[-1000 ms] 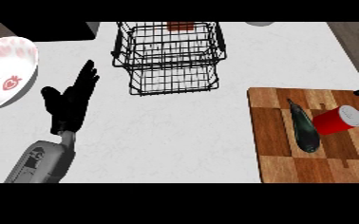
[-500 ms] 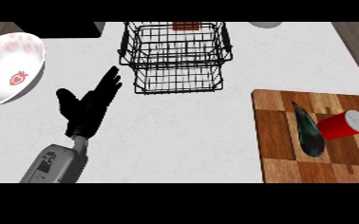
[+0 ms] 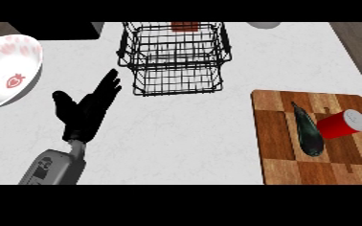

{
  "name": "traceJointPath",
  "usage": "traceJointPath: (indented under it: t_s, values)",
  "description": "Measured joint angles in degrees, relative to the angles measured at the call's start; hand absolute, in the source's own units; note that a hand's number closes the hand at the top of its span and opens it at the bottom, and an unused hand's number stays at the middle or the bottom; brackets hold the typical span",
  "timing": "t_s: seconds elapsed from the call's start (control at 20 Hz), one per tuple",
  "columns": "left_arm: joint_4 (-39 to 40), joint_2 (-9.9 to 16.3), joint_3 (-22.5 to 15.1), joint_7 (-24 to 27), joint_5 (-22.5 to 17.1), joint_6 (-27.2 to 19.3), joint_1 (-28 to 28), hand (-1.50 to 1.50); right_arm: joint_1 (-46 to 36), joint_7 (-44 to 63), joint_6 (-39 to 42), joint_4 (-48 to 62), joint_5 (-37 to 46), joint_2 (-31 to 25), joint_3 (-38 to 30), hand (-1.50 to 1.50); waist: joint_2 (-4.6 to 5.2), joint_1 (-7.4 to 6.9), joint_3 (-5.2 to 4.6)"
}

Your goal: Pick the can from the cutting board and place it in the tiered basket

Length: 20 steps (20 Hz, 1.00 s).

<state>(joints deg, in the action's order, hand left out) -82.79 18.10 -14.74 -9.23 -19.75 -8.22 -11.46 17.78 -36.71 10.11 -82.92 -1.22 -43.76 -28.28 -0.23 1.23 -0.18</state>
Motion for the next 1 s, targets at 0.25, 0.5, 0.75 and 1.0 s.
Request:
traceJointPath:
  t_s: [0.25,0.5,0.75,1.0]
  values:
    - [-0.94,-0.87,-0.4,-0.7,0.89,-0.57,0.2,0.0,4.94,14.45,-3.65,-14.54,5.06,0.26,0.52,-1.5,0.02,-0.09,-0.01]
    - [-0.55,-1.45,0.34,-0.85,0.95,0.41,0.02,0.0,7.73,29.91,-3.8,-29.81,8.62,3.68,4.49,-1.5,0.11,-0.47,0.03]
    - [-2.35,-1.5,0.59,-0.77,1.7,1.35,1.96,0.0,8.59,38.4,-5.38,-34.81,18.08,7.5,9.63,-1.5,0.19,-1.03,0.11]
    - [0.09,-2.76,1.48,-0.88,2.98,2.23,-0.03,0.0,6.4,45.33,-4.88,-35.8,27.18,10.18,14.53,-1.5,0.26,-1.09,0.14]
